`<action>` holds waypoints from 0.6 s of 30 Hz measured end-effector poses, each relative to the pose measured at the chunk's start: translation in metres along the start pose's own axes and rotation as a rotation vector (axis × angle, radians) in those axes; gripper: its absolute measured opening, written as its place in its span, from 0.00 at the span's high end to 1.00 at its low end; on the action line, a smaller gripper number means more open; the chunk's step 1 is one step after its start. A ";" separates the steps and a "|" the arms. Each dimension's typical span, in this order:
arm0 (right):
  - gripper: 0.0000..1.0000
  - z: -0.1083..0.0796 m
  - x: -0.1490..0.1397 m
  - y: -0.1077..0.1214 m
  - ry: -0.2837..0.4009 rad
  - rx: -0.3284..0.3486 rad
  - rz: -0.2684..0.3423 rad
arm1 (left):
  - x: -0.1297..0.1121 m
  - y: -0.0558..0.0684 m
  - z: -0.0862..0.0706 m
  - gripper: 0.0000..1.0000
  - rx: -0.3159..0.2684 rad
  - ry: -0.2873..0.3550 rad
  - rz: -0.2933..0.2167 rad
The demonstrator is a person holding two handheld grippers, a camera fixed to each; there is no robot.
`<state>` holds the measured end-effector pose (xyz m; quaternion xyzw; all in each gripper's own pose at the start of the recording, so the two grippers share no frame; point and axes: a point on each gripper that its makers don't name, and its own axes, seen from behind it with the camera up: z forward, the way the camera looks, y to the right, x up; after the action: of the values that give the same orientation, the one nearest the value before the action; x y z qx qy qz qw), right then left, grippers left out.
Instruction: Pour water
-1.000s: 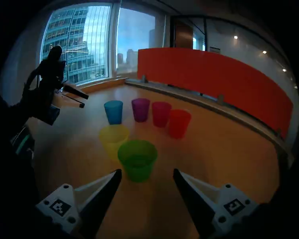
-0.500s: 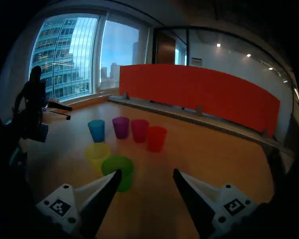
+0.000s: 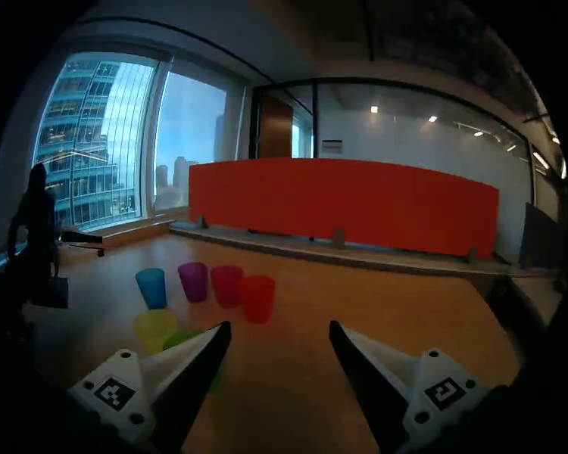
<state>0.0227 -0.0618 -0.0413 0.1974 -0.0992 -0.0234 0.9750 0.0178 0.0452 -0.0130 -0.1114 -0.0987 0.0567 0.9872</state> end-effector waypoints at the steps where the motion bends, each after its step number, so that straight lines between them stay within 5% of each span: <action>1: 0.00 0.000 0.002 0.002 0.010 -0.009 0.007 | 0.001 -0.001 0.000 0.07 0.008 0.009 -0.004; 18: 0.00 -0.010 0.051 0.035 0.212 -0.258 0.018 | 0.033 -0.005 -0.010 0.07 0.127 0.159 -0.072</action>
<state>0.0748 -0.0296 -0.0276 0.0709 0.0062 -0.0063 0.9974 0.0525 0.0423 -0.0155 -0.0491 -0.0204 0.0185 0.9984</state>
